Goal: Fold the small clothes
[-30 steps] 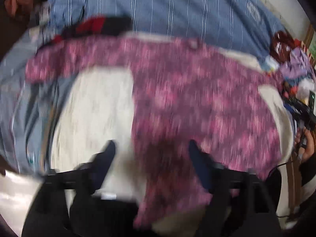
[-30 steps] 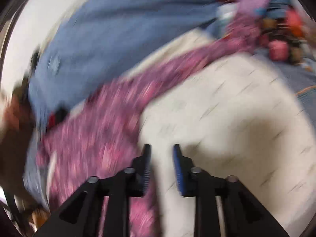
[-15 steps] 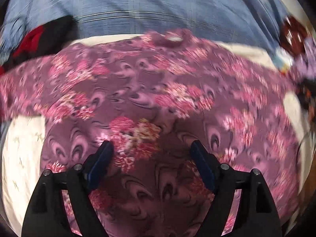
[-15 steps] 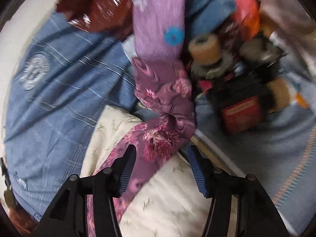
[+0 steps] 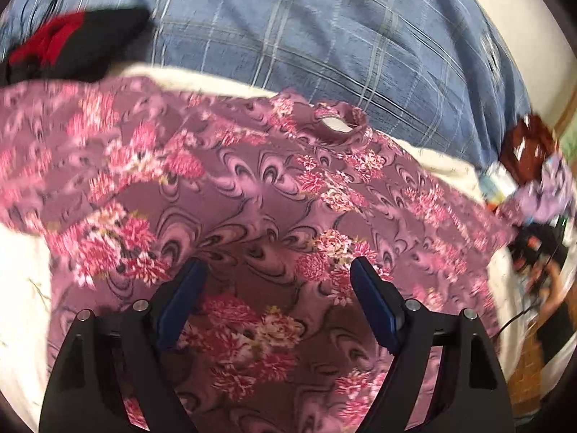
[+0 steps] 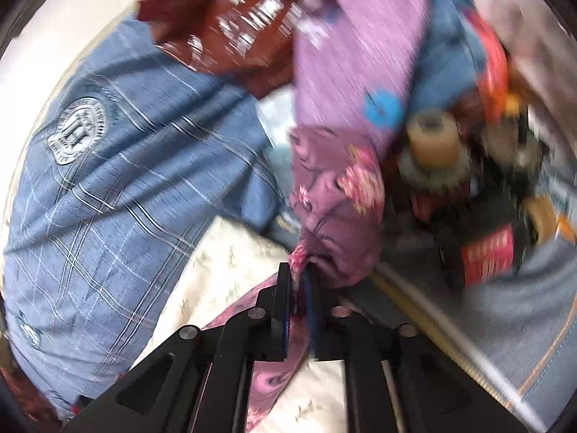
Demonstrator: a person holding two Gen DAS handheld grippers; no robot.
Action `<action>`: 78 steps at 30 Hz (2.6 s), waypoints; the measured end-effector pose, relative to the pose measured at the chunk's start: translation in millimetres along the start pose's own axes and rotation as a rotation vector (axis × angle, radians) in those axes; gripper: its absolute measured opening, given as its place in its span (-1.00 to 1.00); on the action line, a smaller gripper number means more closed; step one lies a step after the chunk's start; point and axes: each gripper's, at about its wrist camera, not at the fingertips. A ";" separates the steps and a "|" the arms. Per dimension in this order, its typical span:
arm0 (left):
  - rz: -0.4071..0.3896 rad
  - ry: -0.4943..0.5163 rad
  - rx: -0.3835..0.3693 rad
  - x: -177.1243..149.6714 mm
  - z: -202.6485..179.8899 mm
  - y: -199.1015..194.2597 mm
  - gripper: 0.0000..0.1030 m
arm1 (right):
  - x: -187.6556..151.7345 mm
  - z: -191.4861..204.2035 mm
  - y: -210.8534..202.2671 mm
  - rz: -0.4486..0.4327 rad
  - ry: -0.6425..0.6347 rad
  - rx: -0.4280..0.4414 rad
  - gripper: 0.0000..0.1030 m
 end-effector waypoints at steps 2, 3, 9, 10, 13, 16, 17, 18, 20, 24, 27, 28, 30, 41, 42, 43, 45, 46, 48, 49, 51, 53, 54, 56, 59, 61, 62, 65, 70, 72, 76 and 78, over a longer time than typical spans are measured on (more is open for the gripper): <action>-0.006 0.037 0.011 -2.3 -7.3 -0.5 0.61 | -1.3 -7.7 2.7 -0.019 0.055 0.001 -0.33; -0.010 0.048 0.023 -3.6 -9.7 -0.3 0.61 | -1.2 -11.6 4.0 -0.037 0.082 0.002 -0.18; -0.006 0.050 0.013 1.3 -10.2 3.5 0.61 | 3.2 -20.0 21.8 -0.089 0.145 -0.068 0.02; 0.000 0.036 0.004 3.0 -8.1 3.0 0.61 | 3.0 -18.5 22.0 -0.103 0.140 -0.068 -0.08; 0.001 0.004 -0.015 6.9 -1.8 1.0 0.61 | 5.4 0.8 12.9 -0.115 0.039 -0.060 -0.85; -0.016 -0.011 -0.007 10.2 3.7 -2.6 0.61 | 2.0 27.1 -3.2 -0.127 -0.091 -0.074 -0.86; -0.020 -0.013 0.002 11.4 5.2 -3.5 0.61 | -1.6 39.9 -8.9 -0.126 -0.142 -0.081 -0.86; -0.024 -0.012 0.017 12.3 6.1 -4.1 0.61 | -5.7 49.5 -13.1 -0.121 -0.180 -0.082 -0.86; -0.048 -0.003 0.049 13.2 7.9 -7.1 0.61 | -18.2 68.4 -20.9 -0.109 -0.238 -0.074 -0.86; -0.074 0.021 0.117 14.9 10.7 -10.2 0.61 | -50.7 105.2 -21.6 -0.062 -0.306 -0.017 -0.86; -0.059 0.013 0.124 17.1 15.5 -8.5 0.61 | -84.6 134.7 -12.5 0.000 -0.352 0.027 -0.86; -0.055 0.006 0.121 17.9 17.7 -9.0 0.61 | -95.9 143.2 -7.1 0.022 -0.364 0.042 -0.86; -0.057 -0.015 0.112 20.1 24.0 -12.0 0.61 | -123.9 166.0 8.1 0.082 -0.390 0.079 -0.86; -0.075 -0.127 0.099 35.4 67.4 -28.0 0.61 | -303.1 278.1 71.1 0.358 -0.650 0.191 -0.76; -0.077 -0.145 0.100 36.8 73.1 -29.1 0.61 | -317.7 283.4 73.6 0.384 -0.671 0.196 -0.76; -0.077 -0.164 0.098 38.2 79.0 -30.5 0.61 | -333.6 288.0 76.2 0.417 -0.697 0.205 -0.76; -0.076 -0.205 0.090 40.5 91.8 -31.1 0.61 | -372.2 299.5 77.1 0.492 -0.786 0.211 -0.74; -0.072 -0.222 0.090 41.1 96.6 -30.9 0.61 | -389.5 303.8 75.2 0.542 -0.828 0.217 -0.73; -0.056 -0.254 0.082 41.5 105.3 -29.3 0.61 | -405.2 306.8 65.1 0.609 -0.858 0.252 -0.71; -0.048 -0.264 0.074 41.3 107.4 -28.4 0.61 | -405.5 306.2 58.2 0.617 -0.856 0.273 -0.71; -0.031 -0.280 0.059 40.6 109.7 -26.3 0.61 | -383.2 298.4 40.5 0.566 -0.815 0.289 -0.63; -0.016 -0.282 0.051 39.0 108.2 -24.1 0.61 | -338.5 279.6 27.7 0.457 -0.715 0.262 -0.27; -0.012 -0.278 0.049 38.4 106.3 -23.2 0.61 | -324.4 275.6 27.0 0.417 -0.679 0.242 -0.16; -0.004 -0.258 0.047 37.4 99.8 -21.3 0.61 | -278.9 248.5 27.9 0.321 -0.552 0.171 0.12; -0.003 -0.223 0.059 37.3 90.7 -19.1 0.61 | -244.8 213.8 46.8 0.315 -0.389 0.110 0.12; -0.004 -0.206 0.069 37.1 86.8 -17.8 0.61 | -239.0 201.1 62.0 0.347 -0.322 0.113 0.12; -0.003 -0.203 0.070 37.0 86.3 -17.4 0.61 | -238.1 197.0 69.7 0.356 -0.293 0.128 0.13; 0.004 -0.201 0.071 38.2 86.8 -16.0 0.61 | -244.4 199.7 93.1 0.407 -0.270 0.177 -0.16; -0.037 -0.255 0.108 44.0 102.3 -25.3 0.61 | -284.5 278.9 76.0 0.357 -0.557 0.280 -0.86; -0.048 -0.271 0.124 45.2 109.0 -28.3 0.61 | -316.7 316.7 76.5 0.387 -0.669 0.319 -0.86; -0.069 -0.327 0.158 47.5 129.2 -34.8 0.61 | -367.9 352.3 89.2 0.449 -0.748 0.359 -0.86; -0.090 -0.359 0.188 47.7 139.7 -39.1 0.61 | -390.6 361.6 96.1 0.489 -0.765 0.365 -0.86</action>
Point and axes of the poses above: each gripper's, at about its wrist camera, not at the fingertips, and y roughly the way its jaws point, z to its left, x to its top, and after that the axes turned 13 degrees about x, right-handed
